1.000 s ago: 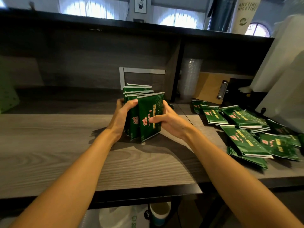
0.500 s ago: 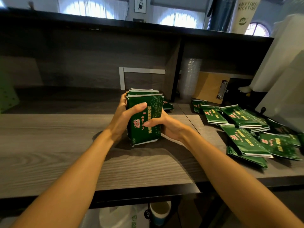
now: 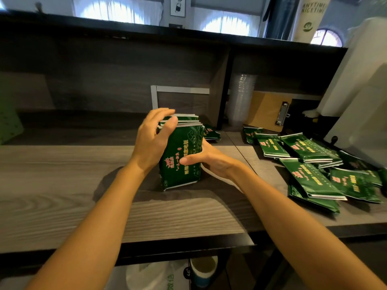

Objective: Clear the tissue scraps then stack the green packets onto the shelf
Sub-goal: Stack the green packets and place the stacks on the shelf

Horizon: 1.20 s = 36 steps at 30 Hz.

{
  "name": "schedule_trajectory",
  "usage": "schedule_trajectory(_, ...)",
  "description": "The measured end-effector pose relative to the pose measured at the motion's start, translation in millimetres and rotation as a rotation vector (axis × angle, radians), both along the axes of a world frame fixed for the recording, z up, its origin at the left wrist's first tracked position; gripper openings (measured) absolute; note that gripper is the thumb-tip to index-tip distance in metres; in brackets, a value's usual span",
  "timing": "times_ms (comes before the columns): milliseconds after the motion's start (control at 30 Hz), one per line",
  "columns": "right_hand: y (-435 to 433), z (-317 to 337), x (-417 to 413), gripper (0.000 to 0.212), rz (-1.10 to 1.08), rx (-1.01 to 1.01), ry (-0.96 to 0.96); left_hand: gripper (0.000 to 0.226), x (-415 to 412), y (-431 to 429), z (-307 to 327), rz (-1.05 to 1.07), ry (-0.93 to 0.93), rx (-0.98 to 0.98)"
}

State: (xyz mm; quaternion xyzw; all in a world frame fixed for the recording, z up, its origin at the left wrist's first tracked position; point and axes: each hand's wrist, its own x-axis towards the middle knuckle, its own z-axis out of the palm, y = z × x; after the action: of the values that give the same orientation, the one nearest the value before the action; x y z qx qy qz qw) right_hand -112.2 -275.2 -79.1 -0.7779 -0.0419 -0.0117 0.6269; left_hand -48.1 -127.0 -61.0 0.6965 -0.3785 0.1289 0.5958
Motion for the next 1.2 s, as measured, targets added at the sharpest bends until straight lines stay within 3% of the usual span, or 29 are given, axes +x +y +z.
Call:
schedule_trajectory(133,-2,1,0,0.098,-0.008,0.016,0.000,0.062,-1,-2,1,0.035,-0.031,-0.002)
schedule_trajectory(300,-7,0,2,0.095,-0.009,-0.039,0.020,0.080,-1,-4,-1,-0.094,0.185,0.037)
schedule_trajectory(400,-8,-1,2,0.093,0.001,-0.073,0.023,0.075,-5,-3,-1,-0.103,0.171,0.044)
schedule_trajectory(533,-9,-1,4,0.092,-0.048,-0.072,-0.038,0.099,-8,-6,-3,-0.169,0.202,-0.038)
schedule_trajectory(667,-12,-5,8,0.094,-0.108,0.005,-0.093,0.105,-11,-11,-13,-0.271,0.374,-0.115)
schedule_trajectory(800,-16,-12,12,0.103,-0.033,-0.183,0.026,0.132,-8,-10,-23,-0.250,0.406,-0.035)
schedule_trajectory(1033,-17,-18,17,0.110,-0.054,-0.199,0.090,0.107,4,-11,-35,-0.295,0.476,0.068)
schedule_trajectory(1133,-18,-15,14,0.097,-0.078,-0.076,0.112,0.100,4,-14,-33,-0.254,0.530,0.096)
schedule_trajectory(1200,-14,-9,10,0.089,-0.102,0.004,0.108,0.080,3,-17,-30,-0.192,0.582,0.079)
